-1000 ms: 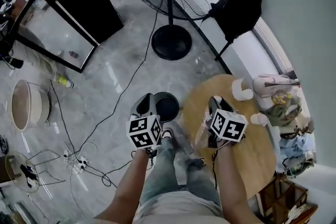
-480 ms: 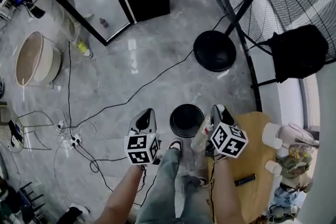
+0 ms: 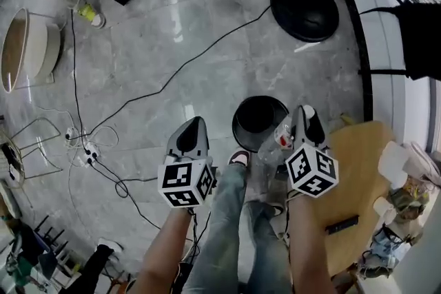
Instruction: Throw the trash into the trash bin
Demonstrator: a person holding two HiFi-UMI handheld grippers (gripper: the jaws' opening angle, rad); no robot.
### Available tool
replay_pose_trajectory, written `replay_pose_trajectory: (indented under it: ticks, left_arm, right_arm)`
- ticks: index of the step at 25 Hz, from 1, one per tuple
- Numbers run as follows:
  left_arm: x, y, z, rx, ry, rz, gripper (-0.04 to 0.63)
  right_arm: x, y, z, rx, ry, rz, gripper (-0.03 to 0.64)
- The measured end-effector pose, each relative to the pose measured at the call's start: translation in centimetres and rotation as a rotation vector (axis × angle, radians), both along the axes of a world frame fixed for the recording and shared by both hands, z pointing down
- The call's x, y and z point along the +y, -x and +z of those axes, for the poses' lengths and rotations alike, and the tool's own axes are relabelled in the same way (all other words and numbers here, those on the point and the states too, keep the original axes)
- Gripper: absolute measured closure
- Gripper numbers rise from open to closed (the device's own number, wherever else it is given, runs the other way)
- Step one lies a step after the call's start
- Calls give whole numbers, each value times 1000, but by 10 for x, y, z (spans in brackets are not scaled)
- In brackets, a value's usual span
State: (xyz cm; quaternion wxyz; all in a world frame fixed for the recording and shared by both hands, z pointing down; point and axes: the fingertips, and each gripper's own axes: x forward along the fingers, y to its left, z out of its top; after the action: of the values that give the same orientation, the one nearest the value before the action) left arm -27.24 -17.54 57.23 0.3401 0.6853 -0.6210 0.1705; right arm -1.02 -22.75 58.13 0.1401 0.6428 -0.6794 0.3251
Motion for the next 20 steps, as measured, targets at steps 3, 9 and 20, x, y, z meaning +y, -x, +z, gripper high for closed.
replay_pose_trajectory:
  ticks: [3, 9, 20]
  left_arm:
    - [3, -1, 14, 10, 15, -3, 586]
    - [8, -2, 22, 16, 25, 14, 586]
    - [12, -14, 18, 7, 15, 56, 586]
  right_arm:
    - [4, 2, 11, 5, -22, -3, 451]
    - [16, 13, 22, -9, -18, -31, 366]
    - [55, -8, 15, 1, 21, 22, 367]
